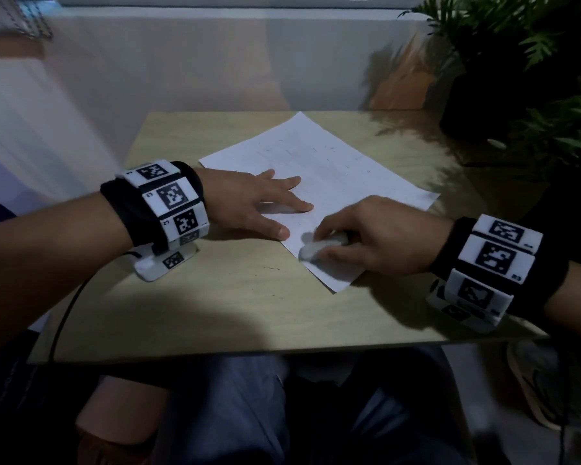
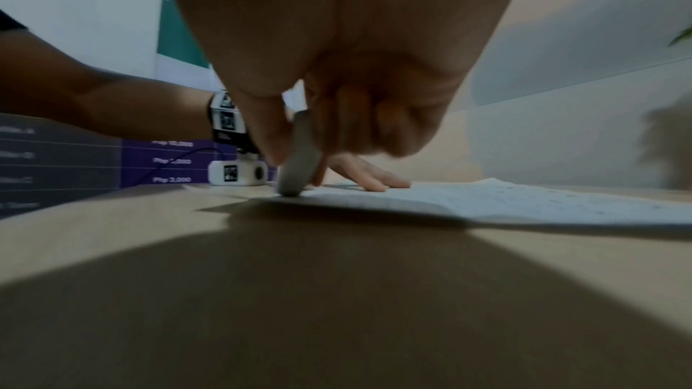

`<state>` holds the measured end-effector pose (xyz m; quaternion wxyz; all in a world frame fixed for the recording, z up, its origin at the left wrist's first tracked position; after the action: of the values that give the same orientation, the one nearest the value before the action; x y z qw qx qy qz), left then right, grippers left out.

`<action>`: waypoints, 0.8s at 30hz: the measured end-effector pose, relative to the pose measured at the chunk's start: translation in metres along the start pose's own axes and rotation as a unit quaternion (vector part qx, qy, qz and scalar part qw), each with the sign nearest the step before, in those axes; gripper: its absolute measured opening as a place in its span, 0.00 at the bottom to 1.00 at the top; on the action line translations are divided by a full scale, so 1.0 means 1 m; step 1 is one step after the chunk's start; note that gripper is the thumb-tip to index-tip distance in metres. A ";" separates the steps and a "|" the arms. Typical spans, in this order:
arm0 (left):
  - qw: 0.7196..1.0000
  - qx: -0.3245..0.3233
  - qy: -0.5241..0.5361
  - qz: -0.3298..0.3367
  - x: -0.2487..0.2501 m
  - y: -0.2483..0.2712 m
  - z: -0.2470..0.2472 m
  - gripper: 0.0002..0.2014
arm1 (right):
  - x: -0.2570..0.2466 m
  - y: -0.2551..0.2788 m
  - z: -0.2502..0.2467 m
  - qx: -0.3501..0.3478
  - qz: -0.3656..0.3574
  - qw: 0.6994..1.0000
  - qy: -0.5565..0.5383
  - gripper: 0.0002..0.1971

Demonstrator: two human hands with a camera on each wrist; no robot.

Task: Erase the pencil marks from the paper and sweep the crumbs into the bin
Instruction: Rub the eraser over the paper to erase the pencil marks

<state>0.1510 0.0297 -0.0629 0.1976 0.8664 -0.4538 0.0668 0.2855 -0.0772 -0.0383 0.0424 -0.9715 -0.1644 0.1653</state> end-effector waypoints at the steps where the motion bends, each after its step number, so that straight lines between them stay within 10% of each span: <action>1: 1.000 0.001 0.001 -0.001 0.000 0.000 0.000 0.33 | -0.001 0.000 0.001 -0.017 0.005 0.999 -0.027 0.28; 24: 0.999 -0.006 -0.031 0.007 0.004 -0.001 0.000 0.35 | 0.014 -0.001 -0.011 0.044 0.048 0.997 0.044 0.16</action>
<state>0.1535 0.0271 -0.0622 0.1883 0.8638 -0.4658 0.0384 0.3007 -0.0717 -0.0323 0.0841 -0.9819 -0.1084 0.1308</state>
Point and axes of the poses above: each hand's wrist, its own y-axis away from the middle knuckle, its own z-axis out of the palm, x = y × z, the point moved 7 cm from there along -y, towards the middle knuckle, and after that the axes turned 12 degrees about x, right-handed, at the moved point
